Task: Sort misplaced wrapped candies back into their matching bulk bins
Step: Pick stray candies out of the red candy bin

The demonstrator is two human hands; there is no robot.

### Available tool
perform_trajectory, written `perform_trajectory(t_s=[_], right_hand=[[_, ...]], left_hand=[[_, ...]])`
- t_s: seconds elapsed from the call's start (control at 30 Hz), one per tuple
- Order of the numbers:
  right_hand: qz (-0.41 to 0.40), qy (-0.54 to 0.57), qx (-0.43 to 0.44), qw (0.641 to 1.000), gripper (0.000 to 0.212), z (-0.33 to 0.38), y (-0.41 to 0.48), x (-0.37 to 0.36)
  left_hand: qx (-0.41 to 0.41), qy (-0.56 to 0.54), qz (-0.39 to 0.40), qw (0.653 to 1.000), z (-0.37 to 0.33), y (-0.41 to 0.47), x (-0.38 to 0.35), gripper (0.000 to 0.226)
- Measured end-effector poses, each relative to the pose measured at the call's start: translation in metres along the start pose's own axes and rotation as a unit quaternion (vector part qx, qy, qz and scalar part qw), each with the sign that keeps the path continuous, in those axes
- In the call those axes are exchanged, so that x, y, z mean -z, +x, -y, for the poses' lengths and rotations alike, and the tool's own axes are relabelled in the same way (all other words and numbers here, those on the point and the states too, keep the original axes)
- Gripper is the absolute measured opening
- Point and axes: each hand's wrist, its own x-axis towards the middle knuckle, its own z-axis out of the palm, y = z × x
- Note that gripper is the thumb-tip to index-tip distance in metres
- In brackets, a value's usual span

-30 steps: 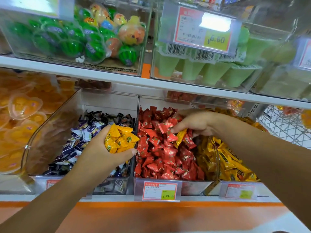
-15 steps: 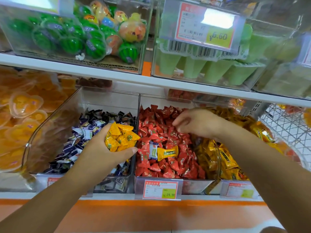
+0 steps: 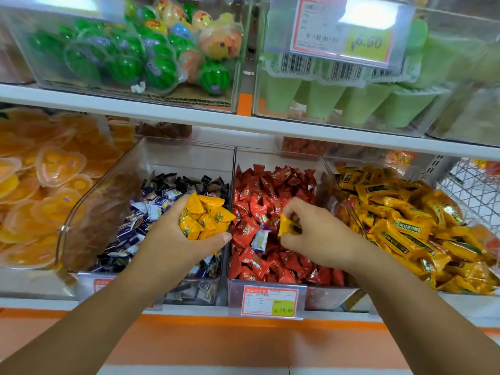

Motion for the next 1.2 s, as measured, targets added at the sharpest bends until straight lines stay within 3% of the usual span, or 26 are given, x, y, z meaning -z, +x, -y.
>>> perform_trajectory(t_s=[0.1,0.17,0.23,0.33,0.5,0.67,0.97,1.03,1.13,1.2], right_hand=[[0.021,0.072,-0.01,0.997,0.011,0.006,0.001,-0.005],[0.043,0.068,-0.028,0.996,0.02,0.009,0.002,-0.01],[0.052,0.02,-0.034,0.998,0.037,0.011,0.002,-0.014],[0.022,-0.029,-0.021,0.999,0.028,0.012,0.002,-0.017],[-0.008,0.038,0.012,0.999,0.031,0.011,0.001,-0.007],[-0.005,0.128,0.033,0.991,0.023,0.021,-0.004,-0.007],[-0.146,0.183,0.1,0.967,0.012,0.052,0.028,-0.018],[-0.121,0.194,0.101,0.968,0.017,0.061,0.04,-0.021],[-0.068,0.188,0.08,0.977,0.044,0.067,0.046,-0.02],[-0.047,0.203,0.066,0.976,0.045,0.067,0.04,-0.015]], left_hand=[[-0.001,-0.004,0.002,1.0,0.0,0.0,0.001,0.078],[-0.009,-0.009,0.005,1.0,-0.003,-0.001,0.0,0.064],[-0.008,-0.017,0.006,1.0,-0.002,-0.001,0.0,0.067],[-0.009,-0.025,0.016,1.0,-0.001,-0.002,0.002,0.066],[-0.019,-0.03,0.033,0.999,-0.001,-0.003,0.004,0.057],[-0.019,-0.032,0.035,0.999,-0.001,-0.003,0.005,0.072],[-0.026,-0.019,0.038,0.999,-0.005,-0.014,0.008,0.076],[-0.025,-0.018,0.047,0.998,-0.004,-0.015,0.009,0.063],[-0.019,-0.029,0.054,0.998,-0.002,-0.014,0.011,0.04],[-0.021,-0.036,0.06,0.997,-0.002,-0.013,0.01,0.041]])
